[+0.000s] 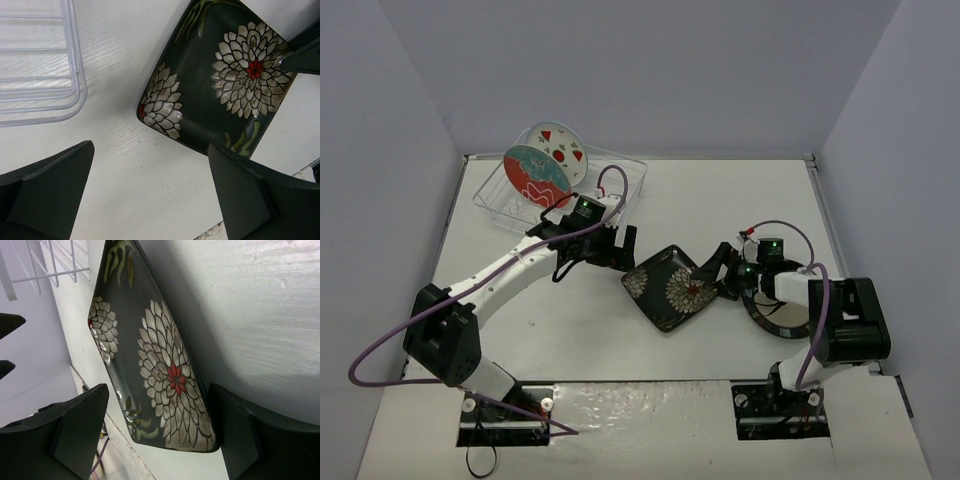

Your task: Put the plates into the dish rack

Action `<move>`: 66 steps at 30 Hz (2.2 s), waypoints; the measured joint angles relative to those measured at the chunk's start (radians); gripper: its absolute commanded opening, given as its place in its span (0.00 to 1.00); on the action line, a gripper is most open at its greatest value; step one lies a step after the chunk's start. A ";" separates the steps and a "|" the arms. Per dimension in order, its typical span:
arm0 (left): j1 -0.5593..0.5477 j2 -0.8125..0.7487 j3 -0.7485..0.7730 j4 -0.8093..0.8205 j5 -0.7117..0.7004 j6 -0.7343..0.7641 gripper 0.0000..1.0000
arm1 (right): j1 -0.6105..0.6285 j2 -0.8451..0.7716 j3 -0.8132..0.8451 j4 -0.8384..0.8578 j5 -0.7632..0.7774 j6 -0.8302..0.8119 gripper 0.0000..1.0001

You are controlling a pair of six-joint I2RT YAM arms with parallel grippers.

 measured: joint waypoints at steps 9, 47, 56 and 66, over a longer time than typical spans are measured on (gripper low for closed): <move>0.000 0.001 0.001 -0.002 -0.001 0.000 0.97 | -0.008 0.116 -0.027 0.132 -0.136 0.053 0.50; 0.039 -0.030 0.001 0.002 -0.051 -0.010 0.97 | 0.007 -0.477 -0.064 -0.206 0.340 -0.031 0.00; 0.138 -0.138 0.000 0.011 -0.085 -0.067 0.97 | 0.007 -0.582 0.160 -0.232 0.475 -0.088 0.00; 0.311 -0.192 -0.037 -0.010 -0.174 -0.163 0.97 | 0.200 -0.400 0.511 -0.184 0.615 -0.332 0.00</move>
